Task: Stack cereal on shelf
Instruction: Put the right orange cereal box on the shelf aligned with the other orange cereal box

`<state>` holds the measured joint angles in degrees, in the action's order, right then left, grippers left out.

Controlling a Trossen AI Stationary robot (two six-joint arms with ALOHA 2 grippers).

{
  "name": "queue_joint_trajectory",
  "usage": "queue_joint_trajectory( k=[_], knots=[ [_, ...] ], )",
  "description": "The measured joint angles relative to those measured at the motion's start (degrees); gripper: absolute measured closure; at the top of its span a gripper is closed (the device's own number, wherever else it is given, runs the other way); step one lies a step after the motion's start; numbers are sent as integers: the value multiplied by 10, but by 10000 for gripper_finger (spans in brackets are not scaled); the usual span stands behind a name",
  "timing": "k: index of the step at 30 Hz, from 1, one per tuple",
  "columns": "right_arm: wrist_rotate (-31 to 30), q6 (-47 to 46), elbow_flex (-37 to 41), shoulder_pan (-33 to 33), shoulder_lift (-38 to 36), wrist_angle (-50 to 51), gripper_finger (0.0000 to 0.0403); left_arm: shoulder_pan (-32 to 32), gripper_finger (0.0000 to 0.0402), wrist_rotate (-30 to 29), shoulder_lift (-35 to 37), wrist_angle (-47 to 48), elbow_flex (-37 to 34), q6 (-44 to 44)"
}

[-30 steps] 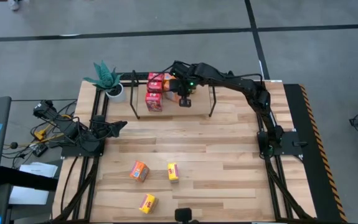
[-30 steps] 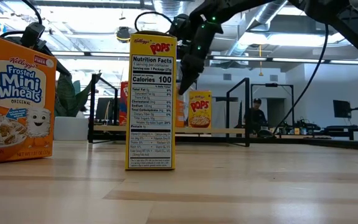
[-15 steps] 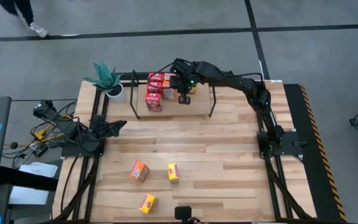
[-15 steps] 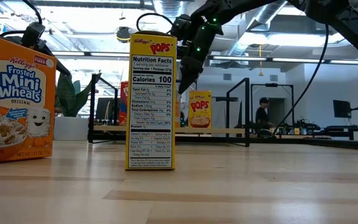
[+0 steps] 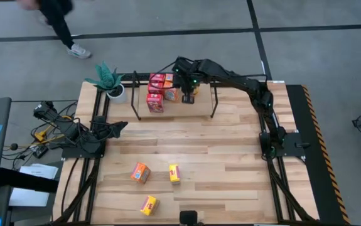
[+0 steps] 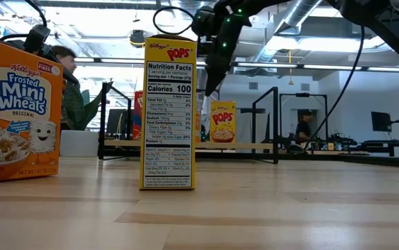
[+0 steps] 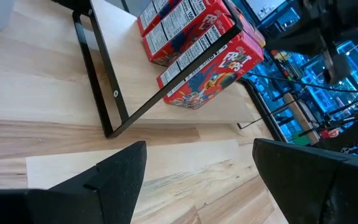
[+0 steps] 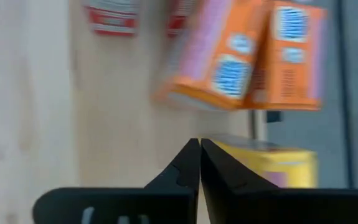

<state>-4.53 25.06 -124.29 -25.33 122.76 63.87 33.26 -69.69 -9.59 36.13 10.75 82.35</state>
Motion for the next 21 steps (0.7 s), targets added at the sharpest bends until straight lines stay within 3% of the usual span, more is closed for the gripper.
queue_joint_trajectory(
  k=[6,14,21],
  knots=[
    [74,-21,1,15,0,7,380,0,116,0,0,0,0,0],
    [76,-7,1,49,0,-55,381,0,116,0,0,0,0,0],
    [34,19,1,48,1,-71,368,0,116,0,0,0,0,0]
  ],
)
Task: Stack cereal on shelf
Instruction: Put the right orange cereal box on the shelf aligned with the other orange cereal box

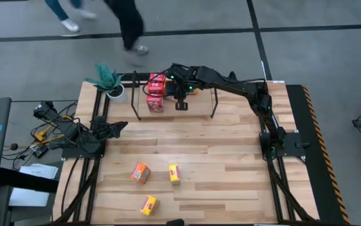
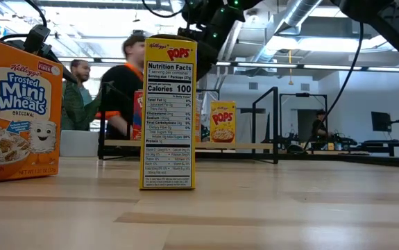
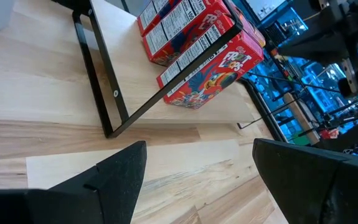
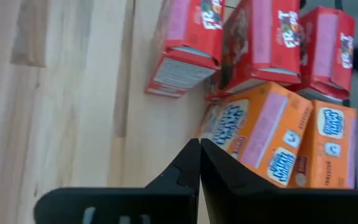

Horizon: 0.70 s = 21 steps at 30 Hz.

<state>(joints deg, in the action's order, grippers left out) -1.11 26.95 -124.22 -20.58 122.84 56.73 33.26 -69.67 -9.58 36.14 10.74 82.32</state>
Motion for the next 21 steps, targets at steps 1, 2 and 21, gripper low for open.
queue_joint_trajectory(
  k=[1,2,21],
  knots=[
    [-2,1,0,-2,0,0,371,0,116,0,0,0,0,0],
    [-3,1,0,-5,0,-1,374,0,116,0,0,0,0,0],
    [12,8,0,-11,2,-8,374,0,116,0,0,2,0,0]
  ],
)
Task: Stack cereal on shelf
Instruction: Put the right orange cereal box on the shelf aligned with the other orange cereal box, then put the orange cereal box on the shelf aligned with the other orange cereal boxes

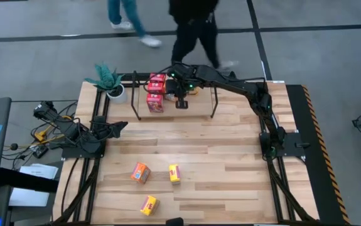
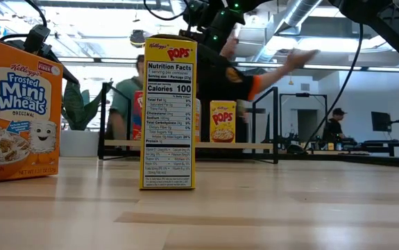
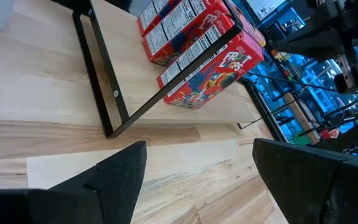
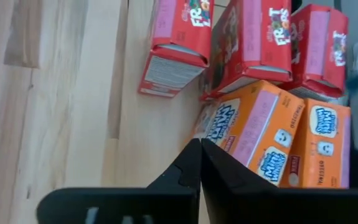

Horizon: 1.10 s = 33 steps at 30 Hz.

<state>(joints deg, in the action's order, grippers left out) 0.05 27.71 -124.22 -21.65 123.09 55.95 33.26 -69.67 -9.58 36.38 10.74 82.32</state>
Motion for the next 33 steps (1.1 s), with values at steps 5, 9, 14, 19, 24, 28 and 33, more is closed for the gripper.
queue_joint_trajectory(
  k=[5,9,14,19,24,28,33],
  knots=[
    [0,6,0,-4,0,-5,389,0,116,0,0,0,0,0],
    [4,-2,0,-6,0,1,384,0,116,0,0,-1,0,0],
    [6,-3,0,-1,0,-4,364,0,116,0,0,-1,0,0],
    [7,-7,0,-1,0,-3,367,0,116,0,0,-2,0,0],
    [9,-7,0,-2,0,-4,383,0,116,0,0,-2,0,0],
    [20,-7,0,-5,0,-1,386,0,116,0,0,-2,0,1],
    [16,-4,0,-5,0,-10,368,0,116,0,0,-2,0,1]
  ],
)
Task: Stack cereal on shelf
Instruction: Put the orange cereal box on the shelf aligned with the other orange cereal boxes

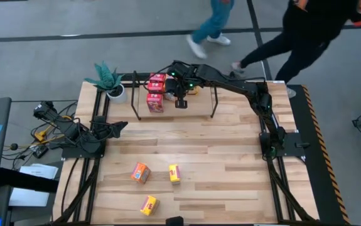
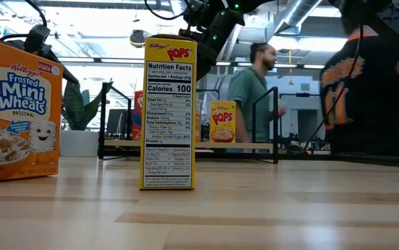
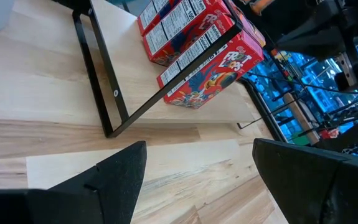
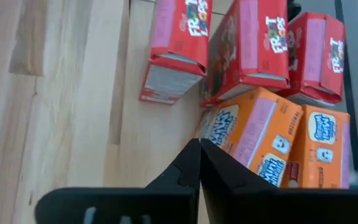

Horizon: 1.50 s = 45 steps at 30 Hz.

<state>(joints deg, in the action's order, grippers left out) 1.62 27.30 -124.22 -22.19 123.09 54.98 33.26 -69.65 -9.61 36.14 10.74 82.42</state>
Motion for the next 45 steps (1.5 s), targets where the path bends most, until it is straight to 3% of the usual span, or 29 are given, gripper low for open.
queue_joint_trajectory(
  k=[13,21,45],
  knots=[
    [15,-2,0,2,0,0,386,0,116,-1,0,0,0,2],
    [15,-17,20,2,0,-18,369,0,116,-1,0,0,0,2],
    [-49,4,28,-3,1,-14,383,0,116,-6,0,0,0,-1]
  ],
)
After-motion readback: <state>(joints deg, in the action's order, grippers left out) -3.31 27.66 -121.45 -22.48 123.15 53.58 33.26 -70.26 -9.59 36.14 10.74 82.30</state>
